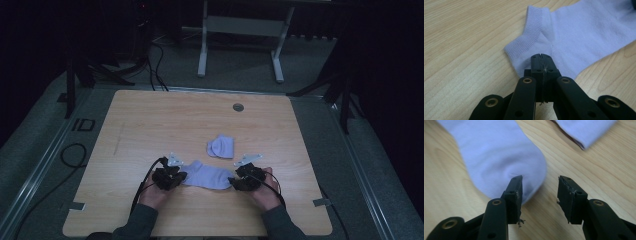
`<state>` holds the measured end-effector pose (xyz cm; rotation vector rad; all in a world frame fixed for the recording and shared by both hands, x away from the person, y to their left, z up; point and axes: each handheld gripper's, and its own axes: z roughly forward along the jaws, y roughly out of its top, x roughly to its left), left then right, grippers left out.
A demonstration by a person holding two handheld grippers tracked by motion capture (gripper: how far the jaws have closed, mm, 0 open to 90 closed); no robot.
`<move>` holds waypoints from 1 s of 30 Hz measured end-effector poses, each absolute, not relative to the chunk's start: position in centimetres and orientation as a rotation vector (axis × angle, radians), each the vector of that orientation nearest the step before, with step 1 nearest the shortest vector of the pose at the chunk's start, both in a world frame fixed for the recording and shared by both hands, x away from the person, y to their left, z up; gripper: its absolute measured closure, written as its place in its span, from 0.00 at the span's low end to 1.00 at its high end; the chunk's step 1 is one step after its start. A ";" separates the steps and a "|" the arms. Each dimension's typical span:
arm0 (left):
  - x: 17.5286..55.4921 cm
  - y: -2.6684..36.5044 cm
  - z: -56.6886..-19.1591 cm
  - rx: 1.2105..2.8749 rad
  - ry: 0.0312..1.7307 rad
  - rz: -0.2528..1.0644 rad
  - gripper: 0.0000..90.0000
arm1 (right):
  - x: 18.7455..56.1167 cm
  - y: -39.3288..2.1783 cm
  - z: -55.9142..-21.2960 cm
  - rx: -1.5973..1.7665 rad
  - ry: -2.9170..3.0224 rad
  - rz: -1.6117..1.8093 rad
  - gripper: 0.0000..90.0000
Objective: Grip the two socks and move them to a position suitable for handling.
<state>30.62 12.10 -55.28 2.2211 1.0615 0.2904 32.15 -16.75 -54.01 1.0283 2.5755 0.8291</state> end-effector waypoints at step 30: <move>29.8 13.0 -54.2 2.145 0.947 0.243 0.80 | 41.1 -9.1 -52.0 1.025 2.519 0.793 0.78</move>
